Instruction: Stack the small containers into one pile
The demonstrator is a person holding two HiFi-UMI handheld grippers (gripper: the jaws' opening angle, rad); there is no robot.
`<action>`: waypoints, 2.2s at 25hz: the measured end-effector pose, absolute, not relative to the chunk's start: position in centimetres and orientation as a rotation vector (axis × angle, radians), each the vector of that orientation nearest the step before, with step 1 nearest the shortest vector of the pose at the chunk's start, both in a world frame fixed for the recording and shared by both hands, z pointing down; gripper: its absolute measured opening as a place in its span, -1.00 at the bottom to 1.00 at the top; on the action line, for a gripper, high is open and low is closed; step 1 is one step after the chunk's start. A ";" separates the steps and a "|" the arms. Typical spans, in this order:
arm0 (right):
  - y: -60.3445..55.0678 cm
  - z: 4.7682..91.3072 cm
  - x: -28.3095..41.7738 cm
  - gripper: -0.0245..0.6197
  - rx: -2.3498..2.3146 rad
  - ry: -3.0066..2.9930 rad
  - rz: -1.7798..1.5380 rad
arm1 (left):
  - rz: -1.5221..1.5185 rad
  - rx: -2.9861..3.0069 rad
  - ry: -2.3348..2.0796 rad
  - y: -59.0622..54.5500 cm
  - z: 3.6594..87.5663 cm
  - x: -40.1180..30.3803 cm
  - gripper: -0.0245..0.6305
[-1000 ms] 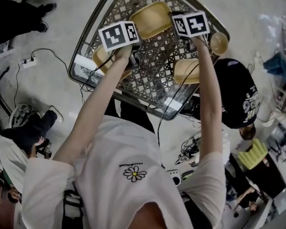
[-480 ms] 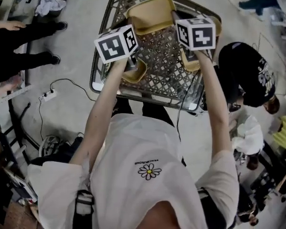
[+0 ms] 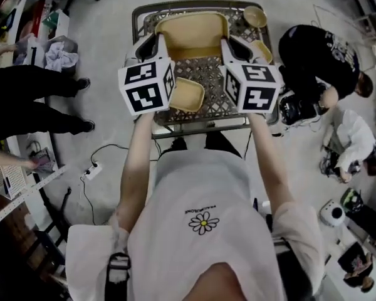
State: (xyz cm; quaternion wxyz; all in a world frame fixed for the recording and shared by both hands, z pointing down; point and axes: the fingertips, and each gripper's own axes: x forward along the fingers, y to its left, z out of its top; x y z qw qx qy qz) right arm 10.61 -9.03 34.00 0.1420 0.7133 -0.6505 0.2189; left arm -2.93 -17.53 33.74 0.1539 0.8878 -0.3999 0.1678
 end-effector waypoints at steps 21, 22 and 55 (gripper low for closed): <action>-1.6 39.1 4.6 -0.79 2.180 -1.696 0.982 | 0.769 2.632 -0.945 -13.9 37.1 -5.5 -0.83; -1.6 40.0 4.5 -0.79 2.154 -1.683 1.015 | 0.810 2.601 -0.929 -13.9 38.4 -5.6 -0.83; 3.4 59.0 -1.3 -0.71 1.637 -1.428 1.701 | 1.508 2.167 -0.655 -10.3 59.5 -9.1 -0.82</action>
